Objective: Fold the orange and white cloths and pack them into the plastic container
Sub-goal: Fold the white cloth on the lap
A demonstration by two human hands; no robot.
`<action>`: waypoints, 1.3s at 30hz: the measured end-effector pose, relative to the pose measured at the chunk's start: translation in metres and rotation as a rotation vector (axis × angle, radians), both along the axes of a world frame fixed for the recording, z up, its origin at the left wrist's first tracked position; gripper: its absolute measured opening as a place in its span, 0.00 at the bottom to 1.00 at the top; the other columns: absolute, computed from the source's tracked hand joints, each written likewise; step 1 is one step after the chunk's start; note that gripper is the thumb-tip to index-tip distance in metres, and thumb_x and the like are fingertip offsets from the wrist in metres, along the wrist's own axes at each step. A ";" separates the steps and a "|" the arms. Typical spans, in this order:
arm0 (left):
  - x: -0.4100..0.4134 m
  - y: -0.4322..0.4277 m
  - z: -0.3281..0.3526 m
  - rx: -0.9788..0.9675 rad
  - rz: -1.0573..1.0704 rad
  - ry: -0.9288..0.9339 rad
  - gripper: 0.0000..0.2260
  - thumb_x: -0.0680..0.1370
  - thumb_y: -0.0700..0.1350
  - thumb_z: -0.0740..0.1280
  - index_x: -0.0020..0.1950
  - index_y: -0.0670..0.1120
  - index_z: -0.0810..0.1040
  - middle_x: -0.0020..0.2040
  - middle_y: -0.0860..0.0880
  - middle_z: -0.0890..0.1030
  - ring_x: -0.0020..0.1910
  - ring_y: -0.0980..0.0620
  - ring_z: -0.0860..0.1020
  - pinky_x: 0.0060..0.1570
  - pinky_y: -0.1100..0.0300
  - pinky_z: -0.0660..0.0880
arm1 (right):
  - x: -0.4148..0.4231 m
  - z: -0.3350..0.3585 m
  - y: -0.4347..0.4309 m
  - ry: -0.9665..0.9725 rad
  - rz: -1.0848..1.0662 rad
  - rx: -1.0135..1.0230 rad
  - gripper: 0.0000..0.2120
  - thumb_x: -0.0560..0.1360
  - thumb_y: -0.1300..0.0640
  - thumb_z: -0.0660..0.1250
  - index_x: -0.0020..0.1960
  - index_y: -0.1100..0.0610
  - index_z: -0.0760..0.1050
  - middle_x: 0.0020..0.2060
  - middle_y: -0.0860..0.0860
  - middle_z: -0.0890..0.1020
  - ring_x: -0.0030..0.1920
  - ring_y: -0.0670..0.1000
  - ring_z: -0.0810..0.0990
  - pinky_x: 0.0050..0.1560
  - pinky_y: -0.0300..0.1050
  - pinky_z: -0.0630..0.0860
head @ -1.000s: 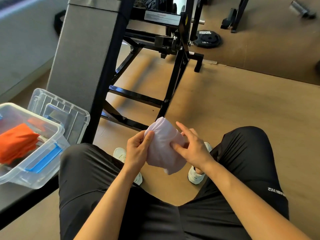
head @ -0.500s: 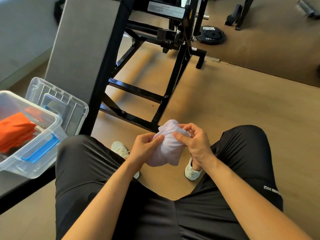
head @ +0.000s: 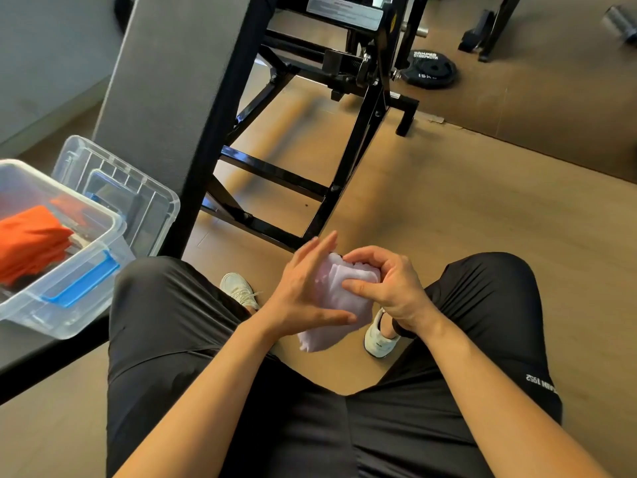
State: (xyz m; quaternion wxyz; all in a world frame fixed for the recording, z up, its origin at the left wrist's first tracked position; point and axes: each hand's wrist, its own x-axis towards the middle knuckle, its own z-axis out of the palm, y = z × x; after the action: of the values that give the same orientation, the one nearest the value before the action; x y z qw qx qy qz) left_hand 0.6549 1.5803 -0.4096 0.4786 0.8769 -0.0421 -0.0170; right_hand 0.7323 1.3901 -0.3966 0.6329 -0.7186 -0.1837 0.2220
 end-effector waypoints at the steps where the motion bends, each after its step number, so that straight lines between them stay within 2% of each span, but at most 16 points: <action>1: 0.001 -0.001 0.000 -0.026 -0.031 0.048 0.51 0.66 0.60 0.81 0.82 0.57 0.54 0.77 0.57 0.65 0.76 0.55 0.64 0.76 0.47 0.64 | -0.001 0.001 0.000 0.001 0.004 0.007 0.14 0.68 0.64 0.79 0.53 0.57 0.82 0.46 0.48 0.86 0.49 0.47 0.83 0.47 0.41 0.80; 3: 0.003 -0.001 -0.001 -0.091 -0.034 0.123 0.46 0.67 0.58 0.81 0.79 0.56 0.60 0.68 0.56 0.75 0.65 0.57 0.77 0.64 0.49 0.77 | -0.002 0.001 0.001 -0.017 -0.048 0.011 0.12 0.69 0.64 0.78 0.51 0.57 0.82 0.45 0.48 0.85 0.47 0.47 0.83 0.44 0.40 0.80; 5: 0.005 0.002 0.000 -0.078 0.006 0.145 0.41 0.67 0.57 0.81 0.76 0.54 0.66 0.62 0.56 0.78 0.58 0.58 0.80 0.56 0.52 0.81 | 0.000 -0.002 0.001 -0.040 -0.179 -0.001 0.10 0.69 0.63 0.78 0.49 0.57 0.82 0.42 0.47 0.85 0.44 0.45 0.83 0.42 0.39 0.80; 8: 0.004 0.005 -0.001 -0.056 0.019 0.156 0.37 0.67 0.57 0.81 0.72 0.56 0.69 0.60 0.57 0.77 0.58 0.59 0.78 0.57 0.54 0.81 | 0.003 -0.006 0.003 -0.052 -0.325 -0.013 0.09 0.69 0.61 0.78 0.47 0.58 0.82 0.41 0.48 0.85 0.41 0.44 0.82 0.39 0.37 0.79; 11: 0.003 0.003 0.000 -0.059 0.012 0.170 0.37 0.68 0.57 0.80 0.73 0.54 0.69 0.63 0.55 0.77 0.59 0.56 0.78 0.57 0.55 0.81 | 0.003 -0.008 0.005 -0.046 -0.437 -0.028 0.08 0.70 0.59 0.78 0.47 0.59 0.82 0.41 0.50 0.84 0.40 0.42 0.80 0.39 0.34 0.77; 13: 0.003 0.003 0.001 -0.093 0.018 0.180 0.36 0.70 0.56 0.79 0.74 0.55 0.68 0.64 0.55 0.75 0.61 0.56 0.77 0.59 0.59 0.80 | 0.005 -0.009 0.004 -0.012 -0.515 -0.011 0.08 0.71 0.59 0.77 0.47 0.60 0.81 0.41 0.51 0.83 0.40 0.41 0.80 0.39 0.34 0.77; 17: 0.002 0.005 0.002 -0.218 0.027 0.230 0.30 0.73 0.54 0.78 0.72 0.56 0.71 0.64 0.56 0.76 0.60 0.59 0.77 0.58 0.58 0.79 | 0.011 -0.016 0.001 0.109 -0.579 -0.001 0.06 0.72 0.59 0.76 0.46 0.59 0.81 0.42 0.52 0.84 0.42 0.46 0.81 0.41 0.40 0.78; 19: 0.002 0.005 0.005 -0.326 0.057 0.229 0.26 0.74 0.49 0.77 0.70 0.55 0.73 0.62 0.54 0.78 0.58 0.58 0.79 0.55 0.58 0.81 | 0.013 -0.020 -0.001 0.094 -0.544 -0.114 0.08 0.73 0.54 0.75 0.48 0.57 0.81 0.45 0.50 0.84 0.46 0.48 0.81 0.43 0.42 0.77; 22: 0.002 0.006 0.007 -0.372 0.148 0.182 0.25 0.72 0.45 0.79 0.67 0.51 0.77 0.58 0.53 0.81 0.56 0.57 0.80 0.53 0.57 0.82 | 0.011 -0.018 -0.006 -0.243 -0.431 -0.406 0.19 0.73 0.44 0.73 0.59 0.51 0.79 0.57 0.47 0.79 0.55 0.47 0.78 0.51 0.38 0.76; 24: 0.002 0.007 0.006 -0.404 0.227 0.153 0.25 0.72 0.45 0.79 0.67 0.49 0.78 0.57 0.51 0.82 0.56 0.55 0.81 0.52 0.55 0.82 | 0.004 -0.011 -0.004 -0.495 -0.315 -0.385 0.26 0.71 0.38 0.71 0.64 0.50 0.77 0.62 0.47 0.76 0.62 0.48 0.75 0.59 0.40 0.73; 26: 0.002 0.008 0.006 -0.455 0.273 0.133 0.24 0.72 0.44 0.79 0.67 0.49 0.79 0.55 0.48 0.84 0.55 0.51 0.82 0.51 0.54 0.83 | -0.008 -0.008 0.002 -0.585 -0.119 -0.393 0.33 0.70 0.34 0.70 0.71 0.48 0.72 0.69 0.48 0.73 0.68 0.49 0.69 0.64 0.39 0.69; 28: 0.002 0.007 0.009 -0.548 0.251 0.133 0.21 0.75 0.41 0.76 0.67 0.47 0.78 0.55 0.46 0.84 0.55 0.47 0.83 0.50 0.53 0.83 | -0.017 -0.009 0.011 -0.557 0.031 -0.463 0.41 0.68 0.33 0.71 0.76 0.44 0.64 0.75 0.47 0.66 0.71 0.50 0.65 0.66 0.41 0.68; 30: 0.001 0.006 0.012 -0.592 0.214 0.131 0.19 0.77 0.39 0.74 0.67 0.46 0.78 0.56 0.45 0.83 0.56 0.45 0.83 0.50 0.52 0.83 | -0.020 -0.011 0.017 -0.487 0.050 -0.457 0.45 0.66 0.33 0.73 0.78 0.42 0.59 0.74 0.45 0.67 0.69 0.49 0.67 0.64 0.43 0.73; 33: -0.001 0.008 0.013 -0.589 0.185 0.125 0.17 0.77 0.40 0.74 0.66 0.45 0.79 0.55 0.45 0.83 0.56 0.46 0.82 0.51 0.51 0.83 | -0.017 -0.007 0.023 -0.419 -0.007 -0.392 0.42 0.65 0.37 0.77 0.74 0.41 0.64 0.64 0.44 0.75 0.61 0.46 0.74 0.56 0.42 0.80; 35: -0.001 0.007 0.014 -0.566 0.171 0.133 0.17 0.76 0.42 0.74 0.64 0.45 0.79 0.53 0.46 0.83 0.54 0.47 0.82 0.50 0.53 0.83 | -0.016 -0.007 0.024 -0.378 -0.019 -0.362 0.38 0.64 0.40 0.79 0.70 0.44 0.68 0.59 0.44 0.78 0.55 0.45 0.78 0.53 0.39 0.80; 39: 0.001 0.005 0.010 -0.222 0.300 -0.005 0.18 0.71 0.52 0.78 0.59 0.51 0.82 0.54 0.51 0.79 0.54 0.53 0.79 0.51 0.55 0.82 | -0.012 -0.006 0.019 -0.238 -0.005 -0.306 0.31 0.65 0.47 0.80 0.65 0.47 0.73 0.53 0.42 0.81 0.51 0.39 0.80 0.47 0.28 0.75</action>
State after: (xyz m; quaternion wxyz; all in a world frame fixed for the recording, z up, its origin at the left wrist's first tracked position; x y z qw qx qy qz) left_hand 0.6559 1.5852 -0.3999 0.5696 0.8151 0.0866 0.0614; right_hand 0.7204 1.4091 -0.4026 0.4907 -0.8280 -0.2197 0.1595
